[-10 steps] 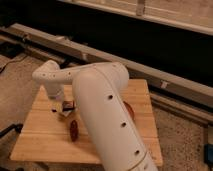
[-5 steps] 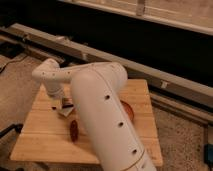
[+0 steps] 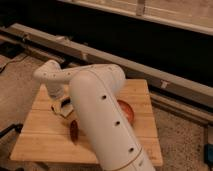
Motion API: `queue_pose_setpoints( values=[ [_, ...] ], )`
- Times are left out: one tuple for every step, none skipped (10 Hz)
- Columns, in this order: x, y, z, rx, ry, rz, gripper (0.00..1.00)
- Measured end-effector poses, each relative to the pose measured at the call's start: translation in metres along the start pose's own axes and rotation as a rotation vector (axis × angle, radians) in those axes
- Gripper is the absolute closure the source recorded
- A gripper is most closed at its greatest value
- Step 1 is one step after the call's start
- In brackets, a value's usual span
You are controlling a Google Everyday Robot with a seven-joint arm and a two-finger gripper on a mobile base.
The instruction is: Place the eraser on the white sponge
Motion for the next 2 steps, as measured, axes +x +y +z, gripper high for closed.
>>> queue_pose_setpoints(
  values=[
    [0.0008,-0.0007,0.0002,0.001,0.000,0.001,0.20],
    [0.0016,-0.0014,0.0000,0.001,0.000,0.003,0.20]
  ],
)
